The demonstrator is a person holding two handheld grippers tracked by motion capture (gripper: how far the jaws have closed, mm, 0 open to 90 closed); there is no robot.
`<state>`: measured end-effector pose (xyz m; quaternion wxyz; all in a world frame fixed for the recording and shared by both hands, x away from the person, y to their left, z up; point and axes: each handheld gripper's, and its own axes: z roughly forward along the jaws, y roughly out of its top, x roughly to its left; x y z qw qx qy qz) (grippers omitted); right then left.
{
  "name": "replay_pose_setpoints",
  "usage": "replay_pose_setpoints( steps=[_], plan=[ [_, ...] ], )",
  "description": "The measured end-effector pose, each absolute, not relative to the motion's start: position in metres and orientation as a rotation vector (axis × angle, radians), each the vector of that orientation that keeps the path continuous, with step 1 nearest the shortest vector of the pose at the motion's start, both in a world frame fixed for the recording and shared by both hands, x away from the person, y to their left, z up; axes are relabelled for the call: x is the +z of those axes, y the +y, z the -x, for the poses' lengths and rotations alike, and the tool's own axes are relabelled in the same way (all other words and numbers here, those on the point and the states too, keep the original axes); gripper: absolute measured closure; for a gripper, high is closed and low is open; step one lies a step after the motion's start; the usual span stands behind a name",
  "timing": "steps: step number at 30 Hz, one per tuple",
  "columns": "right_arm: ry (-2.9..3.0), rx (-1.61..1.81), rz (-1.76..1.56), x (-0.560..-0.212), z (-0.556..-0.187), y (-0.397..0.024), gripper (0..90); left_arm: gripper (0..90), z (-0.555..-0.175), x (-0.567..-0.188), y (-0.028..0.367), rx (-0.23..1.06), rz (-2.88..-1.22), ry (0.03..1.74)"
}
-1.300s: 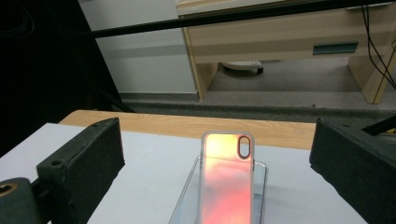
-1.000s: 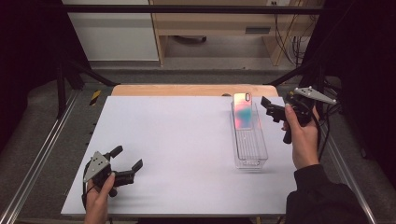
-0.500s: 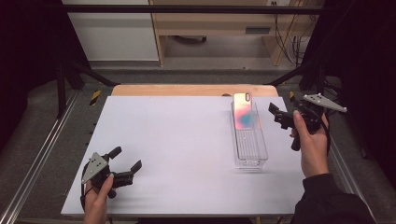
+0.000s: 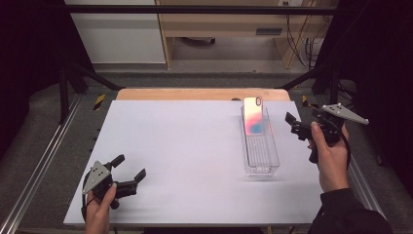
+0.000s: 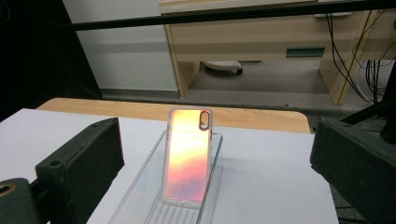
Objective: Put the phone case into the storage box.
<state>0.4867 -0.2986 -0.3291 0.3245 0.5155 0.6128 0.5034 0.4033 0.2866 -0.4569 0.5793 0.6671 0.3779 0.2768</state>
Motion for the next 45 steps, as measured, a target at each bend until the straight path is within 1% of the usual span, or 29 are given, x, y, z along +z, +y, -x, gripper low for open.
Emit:
replay_pose_setpoints(
  steps=[9,21,30,45],
  plan=[
    [1.609,1.320,-1.360,-0.335,-0.478,-0.303,3.0,1.9,-0.392,-0.455,0.294,0.654,-1.534,0.898],
    [1.610,1.316,-1.357,-0.347,-0.463,-0.312,3.1,1.9,-0.393,-0.455,0.295,0.661,-1.544,0.894],
    [1.617,1.328,-1.342,-0.363,-0.450,-0.314,3.1,1.9,-0.393,-0.455,0.295,0.661,-1.544,0.898],
    [1.653,1.328,-1.296,-0.382,-0.435,-0.306,3.4,1.9,-0.393,-0.455,0.295,0.661,-1.546,0.895]
  ],
)
